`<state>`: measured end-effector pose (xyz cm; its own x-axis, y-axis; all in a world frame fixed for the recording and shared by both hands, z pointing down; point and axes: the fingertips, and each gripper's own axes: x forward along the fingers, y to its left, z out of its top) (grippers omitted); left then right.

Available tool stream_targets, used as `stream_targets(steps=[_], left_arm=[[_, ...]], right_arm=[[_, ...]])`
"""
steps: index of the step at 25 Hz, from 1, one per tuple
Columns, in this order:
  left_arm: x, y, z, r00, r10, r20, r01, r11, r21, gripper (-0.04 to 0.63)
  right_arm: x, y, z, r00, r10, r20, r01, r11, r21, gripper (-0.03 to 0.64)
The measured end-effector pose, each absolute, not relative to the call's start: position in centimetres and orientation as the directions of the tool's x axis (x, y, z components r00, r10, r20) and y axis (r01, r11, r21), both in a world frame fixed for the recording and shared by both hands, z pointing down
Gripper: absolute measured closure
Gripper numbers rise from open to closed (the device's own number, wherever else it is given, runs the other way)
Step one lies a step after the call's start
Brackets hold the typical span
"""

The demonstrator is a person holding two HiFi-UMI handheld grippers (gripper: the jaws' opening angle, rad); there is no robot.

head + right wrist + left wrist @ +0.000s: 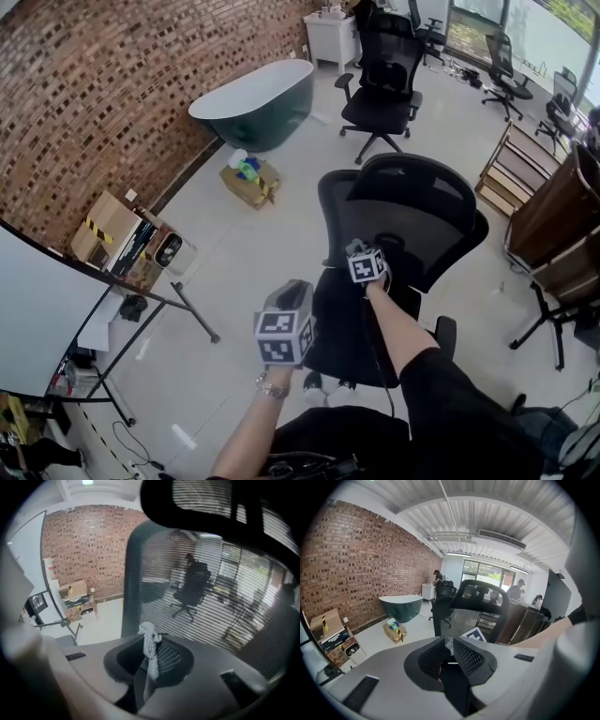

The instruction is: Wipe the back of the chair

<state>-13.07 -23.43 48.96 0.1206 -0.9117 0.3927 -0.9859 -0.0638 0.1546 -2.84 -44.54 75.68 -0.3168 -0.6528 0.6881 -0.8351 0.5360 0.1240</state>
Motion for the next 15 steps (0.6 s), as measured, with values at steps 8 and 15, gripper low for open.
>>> stream_targets(steps=[8,15], left_arm=[[-12.3,-24.3,50.0,0.157,-0.902,0.402,-0.98,-0.092,0.177,0.534],[-9.9,-25.5,50.8,0.21,-0.892,0.399,-0.97,-0.139,0.199,0.534]], right_arm=[[18.4,-45.8,78.2,-0.041,-0.703,0.71,-0.909,0.321,0.265,0.569],[31.1,-42.8,77.1,0.117,-0.704,0.7,-0.937,0.155,0.312,0.569]])
